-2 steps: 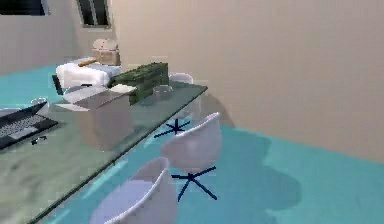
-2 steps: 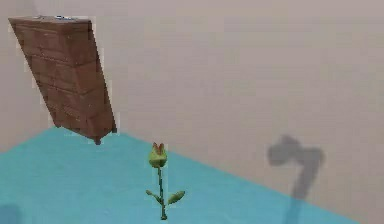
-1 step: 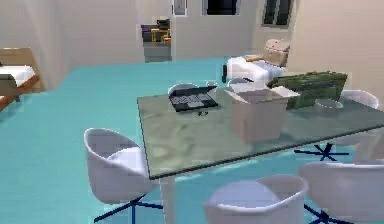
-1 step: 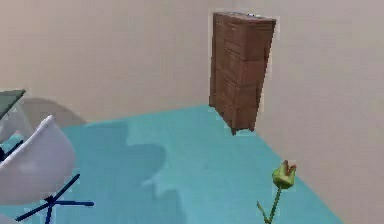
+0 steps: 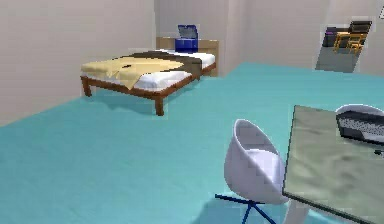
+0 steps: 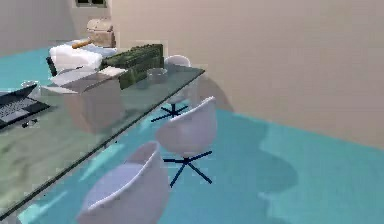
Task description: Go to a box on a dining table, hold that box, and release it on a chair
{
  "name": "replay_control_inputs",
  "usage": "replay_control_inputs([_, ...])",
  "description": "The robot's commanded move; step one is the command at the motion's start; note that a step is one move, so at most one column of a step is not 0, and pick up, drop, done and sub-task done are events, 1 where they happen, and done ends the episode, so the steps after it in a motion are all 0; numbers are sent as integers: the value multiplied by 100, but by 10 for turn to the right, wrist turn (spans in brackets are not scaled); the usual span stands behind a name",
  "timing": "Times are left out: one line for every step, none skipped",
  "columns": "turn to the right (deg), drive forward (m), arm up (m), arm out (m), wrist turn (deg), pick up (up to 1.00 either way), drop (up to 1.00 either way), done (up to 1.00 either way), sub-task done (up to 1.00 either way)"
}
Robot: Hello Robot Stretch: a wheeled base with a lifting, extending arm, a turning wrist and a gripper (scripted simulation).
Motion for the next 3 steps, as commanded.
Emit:
replay_control_inputs([-210, 0, 0, 0, 0, 0, 0, 0, 0])
replay_control_inputs([450, 0, 0, 0, 0, 0, 0, 0, 0])
replay_control_inputs([450, 0, 0, 0, 0, 0, 0, 0, 0])
